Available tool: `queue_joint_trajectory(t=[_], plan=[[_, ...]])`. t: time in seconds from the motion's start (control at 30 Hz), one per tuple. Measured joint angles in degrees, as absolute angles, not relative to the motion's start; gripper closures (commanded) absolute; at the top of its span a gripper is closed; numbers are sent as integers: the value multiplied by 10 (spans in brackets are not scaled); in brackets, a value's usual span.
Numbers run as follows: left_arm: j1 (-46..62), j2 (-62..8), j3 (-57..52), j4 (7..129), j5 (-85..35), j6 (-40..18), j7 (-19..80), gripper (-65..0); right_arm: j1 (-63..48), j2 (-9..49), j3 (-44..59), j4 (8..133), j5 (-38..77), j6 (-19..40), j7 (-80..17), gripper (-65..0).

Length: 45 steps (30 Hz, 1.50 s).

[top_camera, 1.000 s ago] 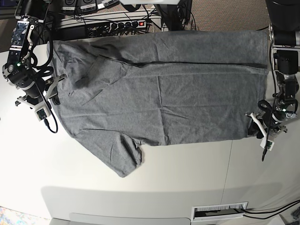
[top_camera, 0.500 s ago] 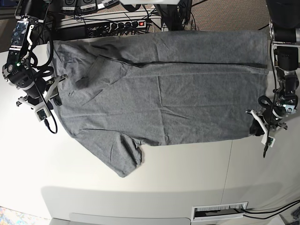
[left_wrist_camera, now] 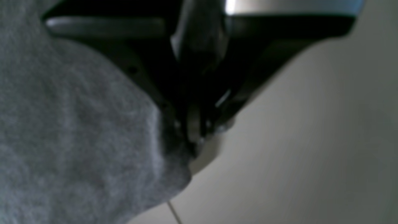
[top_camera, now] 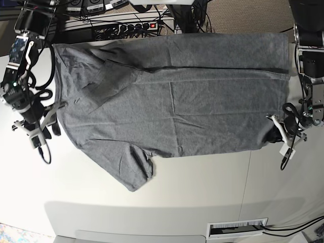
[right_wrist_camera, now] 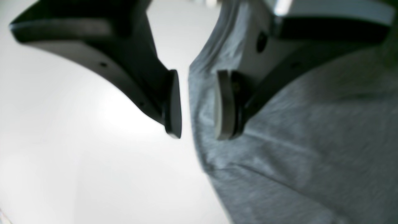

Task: Fold the T-shirt properly
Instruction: 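Grasp the opposite edge with left and right grippers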

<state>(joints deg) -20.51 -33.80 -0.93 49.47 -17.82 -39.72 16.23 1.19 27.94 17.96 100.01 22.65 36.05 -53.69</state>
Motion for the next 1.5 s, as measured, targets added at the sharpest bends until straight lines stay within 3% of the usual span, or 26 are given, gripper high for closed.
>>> queue_joint_trajectory(t=[0.2, 0.47, 0.7, 0.97, 1.5], plan=[[-205, -353, -8, 552, -230, -397, 208, 0, 107, 281, 155, 898, 240, 359, -529, -192], [-204, -369, -8, 626, -264, -400, 247, 0, 242, 279, -5, 763, 198, 361, -524, -232], [-204, -385, -8, 662, -327, -400, 312, 0, 324, 284, -84, 636, 159, 361, -445, -232], [-203, -403, -8, 686, -338, -400, 330, 0, 335, 281, -142, 512, 90, 361, -352, -232], [-203, -413, -8, 686, -338, -402, 330, 0, 344, 273, -147, 408, -1, 358, -234, -232]])
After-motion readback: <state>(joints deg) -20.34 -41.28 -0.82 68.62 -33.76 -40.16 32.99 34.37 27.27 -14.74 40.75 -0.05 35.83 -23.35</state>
